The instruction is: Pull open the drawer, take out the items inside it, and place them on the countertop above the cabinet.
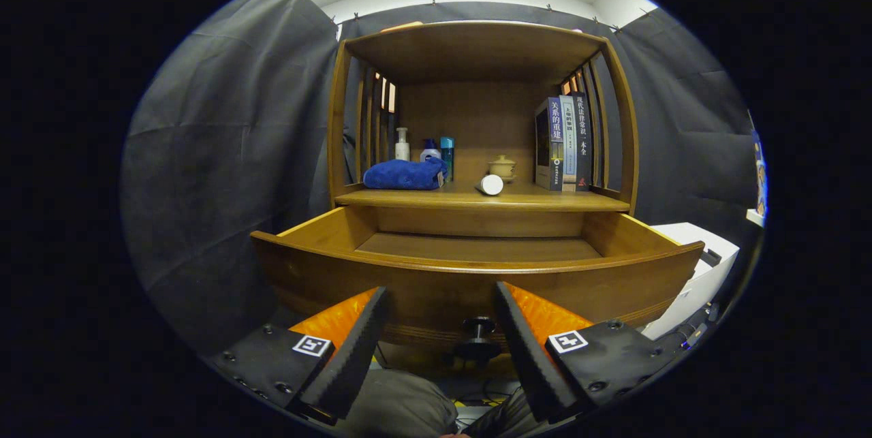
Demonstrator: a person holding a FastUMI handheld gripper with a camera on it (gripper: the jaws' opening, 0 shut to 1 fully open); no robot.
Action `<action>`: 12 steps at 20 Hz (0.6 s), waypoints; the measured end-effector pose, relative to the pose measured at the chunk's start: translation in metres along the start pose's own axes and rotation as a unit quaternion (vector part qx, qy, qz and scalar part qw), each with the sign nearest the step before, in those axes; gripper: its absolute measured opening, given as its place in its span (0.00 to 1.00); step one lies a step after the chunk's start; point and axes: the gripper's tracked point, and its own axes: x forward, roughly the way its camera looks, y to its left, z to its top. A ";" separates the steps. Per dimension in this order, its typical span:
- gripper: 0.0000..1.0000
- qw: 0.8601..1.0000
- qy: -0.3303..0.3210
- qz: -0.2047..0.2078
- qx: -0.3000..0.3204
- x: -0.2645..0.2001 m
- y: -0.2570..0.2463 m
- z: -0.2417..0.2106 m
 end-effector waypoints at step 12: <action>0.98 1.000 -0.013 -0.027 0.006 0.011 -0.003 0.000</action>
